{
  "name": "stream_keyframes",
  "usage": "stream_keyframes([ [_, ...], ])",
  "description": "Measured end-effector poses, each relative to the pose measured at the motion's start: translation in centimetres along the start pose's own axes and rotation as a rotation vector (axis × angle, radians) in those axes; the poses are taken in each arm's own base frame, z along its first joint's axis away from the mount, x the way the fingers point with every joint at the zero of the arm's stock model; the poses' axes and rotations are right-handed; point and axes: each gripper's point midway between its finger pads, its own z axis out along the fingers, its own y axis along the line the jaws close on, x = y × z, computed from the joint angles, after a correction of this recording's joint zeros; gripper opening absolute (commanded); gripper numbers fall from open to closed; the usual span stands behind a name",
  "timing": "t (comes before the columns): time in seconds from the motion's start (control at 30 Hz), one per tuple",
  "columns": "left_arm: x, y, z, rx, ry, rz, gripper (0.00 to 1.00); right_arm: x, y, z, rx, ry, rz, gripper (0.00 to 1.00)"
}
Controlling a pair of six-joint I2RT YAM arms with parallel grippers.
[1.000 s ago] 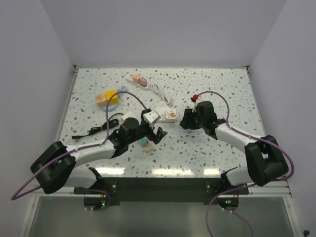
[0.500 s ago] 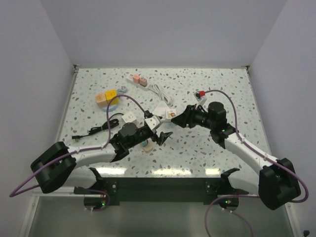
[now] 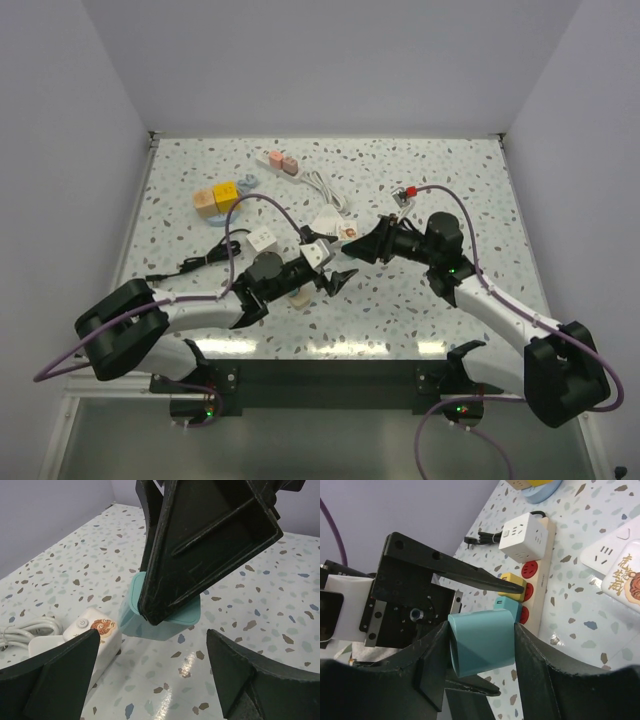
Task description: Insert the plug
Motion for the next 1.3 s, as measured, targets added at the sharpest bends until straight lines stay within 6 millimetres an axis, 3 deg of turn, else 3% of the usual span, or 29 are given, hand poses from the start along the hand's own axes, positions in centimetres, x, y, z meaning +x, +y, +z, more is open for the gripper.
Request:
stream_keyframes([
  [0.27,-1.3,-1.3,1.0,0.023,-0.040,0.025,0.92,0.1,1.1,-0.1,-0.059,0.007,0.009,0.01],
  [0.37,-1.9,-1.5,1.2,0.022,-0.062,0.033,0.85,0.1,1.3,-0.1,-0.069,0.008,0.011,0.01],
  [0.57,-2.1,-1.2,1.7,0.002,-0.074,0.066,0.47,0.2,1.8,-0.2,-0.093,0.016,0.011,0.08],
  [0.6,-2.1,-1.1,1.8,-0.003,-0.074,0.075,0.13,0.2,1.8,-0.2,-0.091,0.016,0.017,0.11],
  [0.63,-2.0,-1.1,1.8,-0.005,-0.073,0.082,0.02,0.3,1.8,-0.2,-0.092,0.019,0.017,0.22],
  [0.73,-1.9,-1.0,1.9,-0.008,-0.076,0.090,0.00,0.3,1.5,-0.2,-0.084,0.017,0.004,0.42],
  [0.93,-0.7,-1.3,2.1,0.004,-0.042,0.104,0.00,0.8,0.3,-0.5,0.003,0.037,-0.050,0.62],
  [1.17,1.6,-1.7,2.7,0.033,0.079,0.122,0.00,-1.3,0.1,-2.0,0.133,-0.020,-0.214,0.64],
  [1.3,2.6,-1.8,2.9,0.045,0.141,0.124,0.00,-0.8,-0.1,-2.1,0.159,0.009,-0.270,0.64],
])
